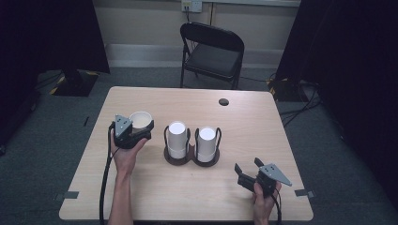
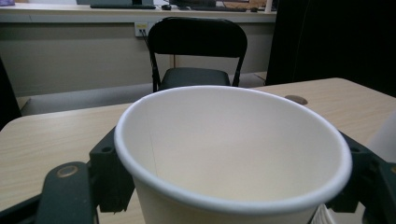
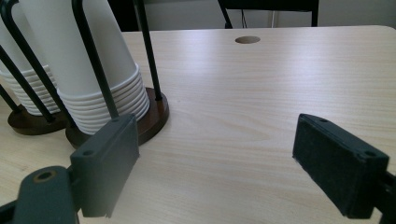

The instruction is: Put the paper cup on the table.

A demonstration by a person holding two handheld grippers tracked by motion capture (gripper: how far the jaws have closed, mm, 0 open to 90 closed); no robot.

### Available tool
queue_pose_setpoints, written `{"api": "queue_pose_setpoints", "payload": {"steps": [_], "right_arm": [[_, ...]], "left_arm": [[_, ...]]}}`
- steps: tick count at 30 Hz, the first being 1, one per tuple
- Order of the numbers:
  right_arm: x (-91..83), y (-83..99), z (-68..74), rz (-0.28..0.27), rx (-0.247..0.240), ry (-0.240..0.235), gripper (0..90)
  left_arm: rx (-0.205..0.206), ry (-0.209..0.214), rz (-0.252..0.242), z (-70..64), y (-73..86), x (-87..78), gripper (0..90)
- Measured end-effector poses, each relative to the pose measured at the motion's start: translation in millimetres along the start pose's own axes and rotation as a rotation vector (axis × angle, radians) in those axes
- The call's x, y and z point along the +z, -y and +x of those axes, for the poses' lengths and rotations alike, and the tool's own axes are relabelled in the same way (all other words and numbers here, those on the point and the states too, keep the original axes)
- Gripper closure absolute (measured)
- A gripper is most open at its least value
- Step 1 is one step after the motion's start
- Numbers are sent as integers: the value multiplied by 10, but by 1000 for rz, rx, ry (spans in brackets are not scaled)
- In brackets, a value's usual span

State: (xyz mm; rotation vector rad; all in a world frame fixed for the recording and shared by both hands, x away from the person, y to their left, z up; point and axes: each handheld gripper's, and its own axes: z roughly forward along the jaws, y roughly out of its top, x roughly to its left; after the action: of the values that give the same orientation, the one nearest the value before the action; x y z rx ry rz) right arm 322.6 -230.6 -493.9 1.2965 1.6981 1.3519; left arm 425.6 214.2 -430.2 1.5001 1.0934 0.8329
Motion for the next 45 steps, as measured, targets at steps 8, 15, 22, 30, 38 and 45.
{"api": "queue_pose_setpoints", "payload": {"steps": [8,15,22,30,38,45], "right_arm": [[-3,1,2,-1,-2,-12,135],[0,-1,-3,5,-3,-20,135],[-7,3,-12,-1,5,-35,135],[-5,2,-12,1,12,-37,135],[-3,1,-15,1,13,-36,134],[-6,2,-18,-4,16,-35,135]], "left_arm": [[-45,-26,13,143,70,102,219],[-63,-3,80,187,237,253,217],[-66,6,126,217,340,340,215],[-37,-9,163,184,420,333,203],[-57,-27,158,151,487,260,162],[-79,-26,200,147,545,257,155]]}}
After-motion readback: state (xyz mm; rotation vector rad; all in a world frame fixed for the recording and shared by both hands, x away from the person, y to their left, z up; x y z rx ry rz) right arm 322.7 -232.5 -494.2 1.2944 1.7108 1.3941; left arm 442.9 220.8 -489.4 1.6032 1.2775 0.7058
